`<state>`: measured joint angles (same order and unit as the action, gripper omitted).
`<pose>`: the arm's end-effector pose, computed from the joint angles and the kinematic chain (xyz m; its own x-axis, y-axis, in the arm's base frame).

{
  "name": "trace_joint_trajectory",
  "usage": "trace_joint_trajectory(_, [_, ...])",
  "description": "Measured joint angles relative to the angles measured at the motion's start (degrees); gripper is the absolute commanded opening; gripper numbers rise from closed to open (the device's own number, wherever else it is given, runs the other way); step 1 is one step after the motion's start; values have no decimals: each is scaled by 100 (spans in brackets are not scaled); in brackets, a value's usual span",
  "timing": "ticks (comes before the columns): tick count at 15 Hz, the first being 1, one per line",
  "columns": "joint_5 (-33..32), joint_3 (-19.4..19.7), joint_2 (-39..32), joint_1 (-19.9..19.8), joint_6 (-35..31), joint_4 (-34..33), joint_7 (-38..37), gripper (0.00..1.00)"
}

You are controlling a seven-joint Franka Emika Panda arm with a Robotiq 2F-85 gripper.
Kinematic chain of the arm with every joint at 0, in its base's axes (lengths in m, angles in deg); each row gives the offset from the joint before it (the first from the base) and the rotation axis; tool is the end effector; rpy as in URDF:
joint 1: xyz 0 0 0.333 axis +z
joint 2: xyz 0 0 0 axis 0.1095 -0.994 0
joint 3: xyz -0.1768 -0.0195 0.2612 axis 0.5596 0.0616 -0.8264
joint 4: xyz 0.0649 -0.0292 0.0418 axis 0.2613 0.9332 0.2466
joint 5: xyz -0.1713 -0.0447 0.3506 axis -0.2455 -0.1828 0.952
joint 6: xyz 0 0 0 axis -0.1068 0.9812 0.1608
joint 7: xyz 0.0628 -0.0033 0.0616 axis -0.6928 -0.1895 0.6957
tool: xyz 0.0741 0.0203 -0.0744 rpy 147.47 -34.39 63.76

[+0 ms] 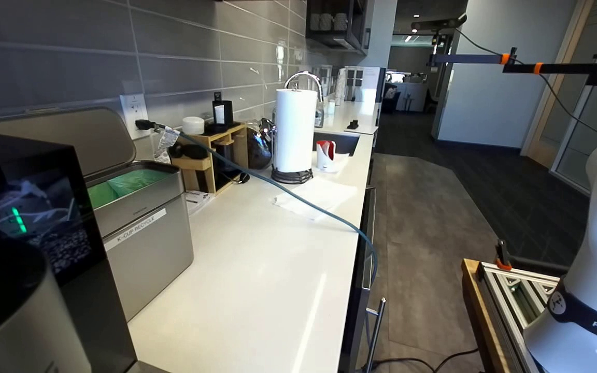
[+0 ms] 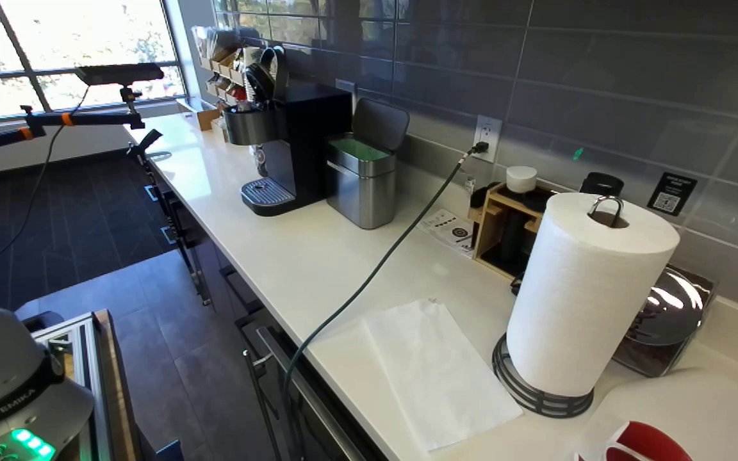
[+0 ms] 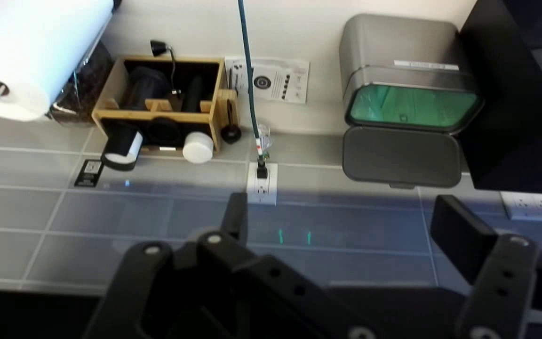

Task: Pick up the cup and put it on the counter

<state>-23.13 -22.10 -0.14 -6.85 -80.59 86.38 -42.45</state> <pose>0.3675 -0.0434 0.8004 0.7930 0.0825 0.6037 0.0480 -0.9962 0.0731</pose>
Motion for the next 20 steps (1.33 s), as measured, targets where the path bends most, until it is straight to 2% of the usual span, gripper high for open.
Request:
trace_joint_trajectory(4, [198, 165, -303, 201, -388, -659, 294, 100])
trace_joint_trajectory(10, [1180, 834, -1270, 575, -452, -1963, 1286, 100])
trace_joint_trajectory(17, [1182, 755, -1265, 535, -506, -1972, 1276, 100])
trace_joint_trajectory(20, [1342, 516, -1502, 606, -1130, -2032, 1261, 100])
